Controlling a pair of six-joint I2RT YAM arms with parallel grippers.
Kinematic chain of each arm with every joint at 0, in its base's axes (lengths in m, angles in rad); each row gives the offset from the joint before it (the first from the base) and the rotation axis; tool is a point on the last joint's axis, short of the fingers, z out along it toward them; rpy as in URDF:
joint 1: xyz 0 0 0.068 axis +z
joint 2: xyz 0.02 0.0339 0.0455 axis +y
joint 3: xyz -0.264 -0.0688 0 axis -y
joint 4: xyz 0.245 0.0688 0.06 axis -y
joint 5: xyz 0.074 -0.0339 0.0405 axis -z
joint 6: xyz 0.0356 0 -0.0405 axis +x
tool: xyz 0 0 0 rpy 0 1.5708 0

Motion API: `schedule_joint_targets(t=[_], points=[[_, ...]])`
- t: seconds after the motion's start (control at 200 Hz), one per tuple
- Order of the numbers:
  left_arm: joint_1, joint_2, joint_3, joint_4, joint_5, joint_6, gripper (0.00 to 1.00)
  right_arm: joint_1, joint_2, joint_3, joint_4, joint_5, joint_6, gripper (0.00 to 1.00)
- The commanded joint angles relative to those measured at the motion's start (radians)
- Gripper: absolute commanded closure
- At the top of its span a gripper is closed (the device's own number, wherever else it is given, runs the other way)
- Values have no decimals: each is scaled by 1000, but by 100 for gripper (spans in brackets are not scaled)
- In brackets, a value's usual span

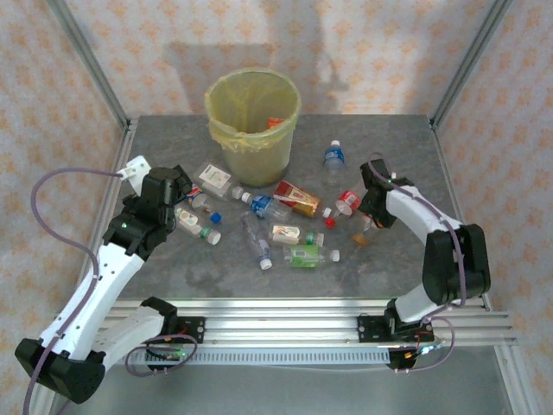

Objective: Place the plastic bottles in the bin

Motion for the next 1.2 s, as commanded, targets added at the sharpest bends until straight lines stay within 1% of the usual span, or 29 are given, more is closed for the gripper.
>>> schedule_joint_targets(t=[0.0,0.135,0.265,0.44,0.636,0.866,0.956,1.121,1.196], points=[[6,5,26,-4,-19,12,0,-2,-62,84,-80,44,-59,59],[6,10,25,-2,-19,18,0,35,-98,195,-101,39,-89,62],[7,13,23,0,-13,17,0,113,-87,363,-123,63,-124,62],[7,15,16,2,5,16,0,213,-8,644,-131,79,-198,62],[7,14,10,11,33,8,0,258,98,913,-84,11,-255,62],[7,25,13,22,74,-2,0,279,262,1165,28,-139,-281,62],[7,25,13,23,82,-4,0,283,361,1304,28,-189,-280,63],[8,22,10,25,91,-7,0,299,572,1631,-14,-241,-280,63],[7,20,8,22,93,-8,0,305,647,1720,14,-266,-291,63]])
